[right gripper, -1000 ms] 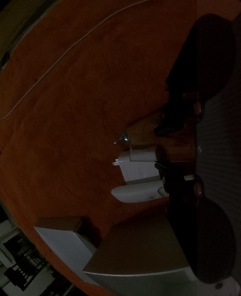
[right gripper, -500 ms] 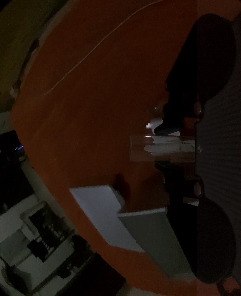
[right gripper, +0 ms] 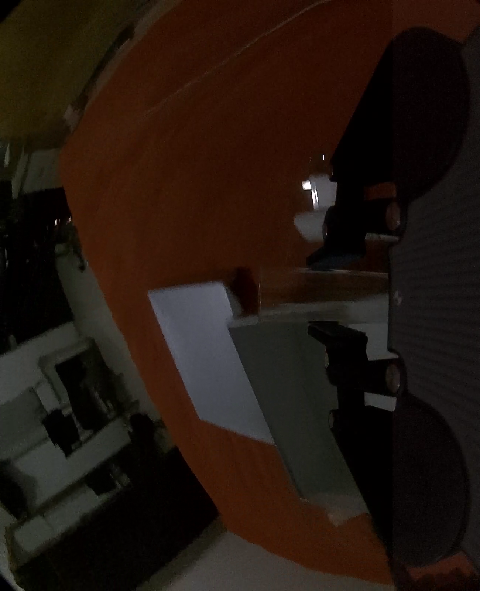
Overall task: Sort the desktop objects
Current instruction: 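Carry the glass cup with the right tool over into the white box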
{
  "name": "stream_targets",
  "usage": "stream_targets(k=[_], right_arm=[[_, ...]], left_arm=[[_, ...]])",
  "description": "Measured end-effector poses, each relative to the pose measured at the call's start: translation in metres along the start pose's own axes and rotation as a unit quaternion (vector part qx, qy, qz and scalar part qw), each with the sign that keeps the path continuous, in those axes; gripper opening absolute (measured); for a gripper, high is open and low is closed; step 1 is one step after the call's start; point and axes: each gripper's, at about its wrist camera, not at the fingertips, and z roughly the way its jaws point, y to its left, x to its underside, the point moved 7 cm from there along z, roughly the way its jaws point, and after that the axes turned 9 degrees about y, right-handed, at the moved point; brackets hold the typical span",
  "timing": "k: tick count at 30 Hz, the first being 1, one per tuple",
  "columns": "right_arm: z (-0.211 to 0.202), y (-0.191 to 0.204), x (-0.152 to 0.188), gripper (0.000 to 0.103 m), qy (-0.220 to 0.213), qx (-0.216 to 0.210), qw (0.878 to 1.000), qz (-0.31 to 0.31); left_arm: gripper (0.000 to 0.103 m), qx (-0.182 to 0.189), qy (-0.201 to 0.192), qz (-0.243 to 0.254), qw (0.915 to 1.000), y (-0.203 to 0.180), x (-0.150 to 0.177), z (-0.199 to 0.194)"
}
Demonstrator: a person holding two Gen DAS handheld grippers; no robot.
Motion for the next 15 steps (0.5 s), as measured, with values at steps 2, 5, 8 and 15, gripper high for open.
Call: stream_targets(k=[2,5,8,15], right_arm=[[0.002,0.015,0.003,0.035,0.008,-0.009,1.0,-0.015],[0.009,0.036,0.011,0.035,0.023,-0.018,0.999,-0.032],[0.021,0.054,0.017,0.035,0.039,-0.029,0.998,-0.045],[0.045,0.092,0.022,0.035,0.063,-0.053,0.994,-0.072]], left_arm=[[0.022,-0.021,0.0,0.008,0.9998,-0.01,0.002,0.002],[0.022,-0.043,-0.007,0.013,0.999,-0.019,0.002,-0.002],[0.022,-0.04,-0.019,0.01,0.999,-0.019,-0.001,-0.015],[0.022,-0.017,-0.051,0.012,0.9985,-0.029,-0.01,-0.046]])
